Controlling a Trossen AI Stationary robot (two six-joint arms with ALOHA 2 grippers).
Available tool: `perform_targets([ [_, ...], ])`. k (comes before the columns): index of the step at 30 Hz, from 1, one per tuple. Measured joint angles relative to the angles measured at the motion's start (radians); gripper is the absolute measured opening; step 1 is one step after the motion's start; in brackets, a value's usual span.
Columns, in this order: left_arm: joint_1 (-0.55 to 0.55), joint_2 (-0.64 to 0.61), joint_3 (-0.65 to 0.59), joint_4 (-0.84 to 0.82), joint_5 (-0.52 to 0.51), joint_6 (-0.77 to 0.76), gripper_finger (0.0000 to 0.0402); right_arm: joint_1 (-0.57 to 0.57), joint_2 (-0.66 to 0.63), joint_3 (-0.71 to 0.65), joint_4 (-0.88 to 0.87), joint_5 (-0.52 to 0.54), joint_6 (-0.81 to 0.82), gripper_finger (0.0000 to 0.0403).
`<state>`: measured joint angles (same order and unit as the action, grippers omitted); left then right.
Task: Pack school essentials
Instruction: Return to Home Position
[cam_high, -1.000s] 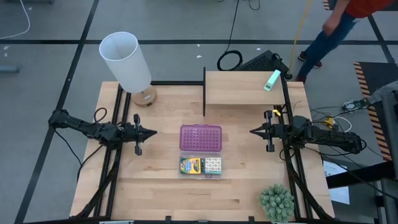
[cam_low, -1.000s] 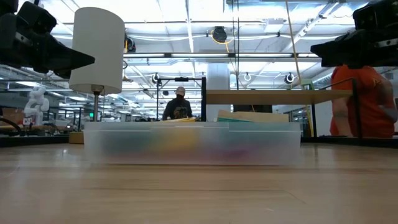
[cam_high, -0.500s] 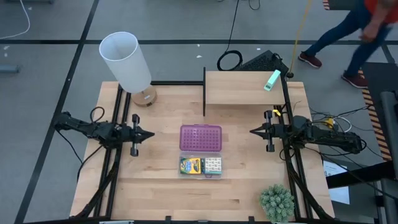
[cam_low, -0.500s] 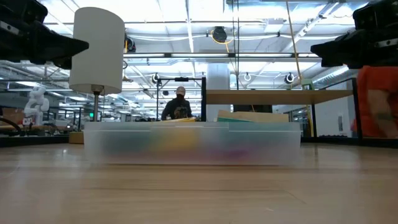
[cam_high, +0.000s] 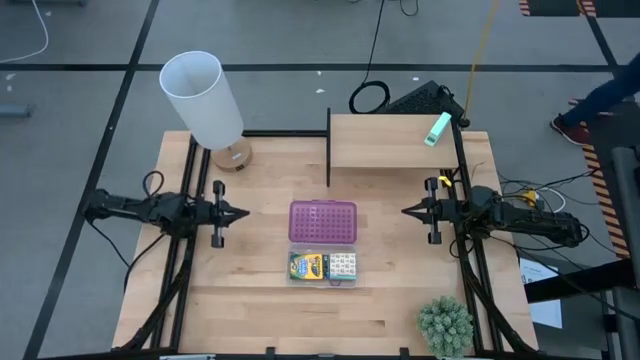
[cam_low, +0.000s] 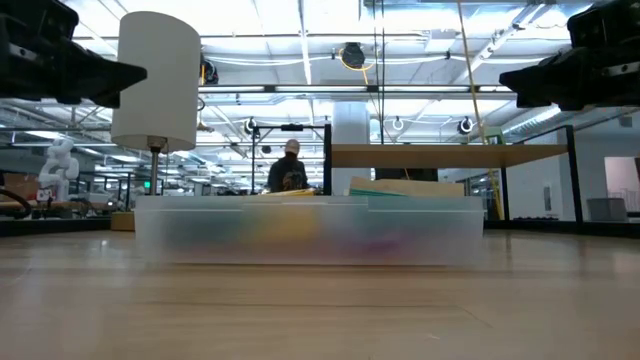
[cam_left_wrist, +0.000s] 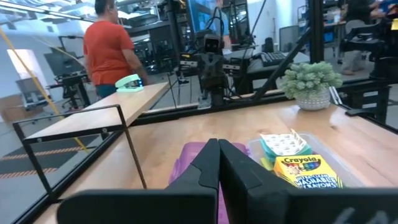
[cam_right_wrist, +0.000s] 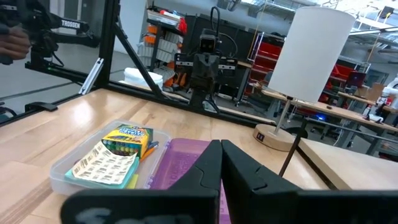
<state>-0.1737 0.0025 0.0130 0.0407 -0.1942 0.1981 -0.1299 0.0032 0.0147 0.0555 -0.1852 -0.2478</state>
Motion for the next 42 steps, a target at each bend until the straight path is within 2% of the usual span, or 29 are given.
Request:
perform_targets([
  [9, 0.164, 0.000, 0.000, -0.025, 0.137, -0.005, 0.0003, 0.000, 0.000, 0.000, 0.000, 0.000, 0.000, 0.0000],
  [16, 0.266, 0.002, -0.001, -0.033, 0.200, -0.031, 0.0003, 0.000, 0.000, 0.000, 0.000, 0.000, 0.000, 0.0000],
  [38, 0.276, 0.003, -0.002, -0.031, 0.214, -0.052, 0.0002, 0.000, 0.000, 0.000, 0.000, 0.000, 0.000, 0.0000],
  [42, 0.276, 0.003, -0.003, -0.024, 0.260, -0.034, 0.0004, 0.000, 0.000, 0.000, 0.000, 0.000, 0.000, 0.0000],
])
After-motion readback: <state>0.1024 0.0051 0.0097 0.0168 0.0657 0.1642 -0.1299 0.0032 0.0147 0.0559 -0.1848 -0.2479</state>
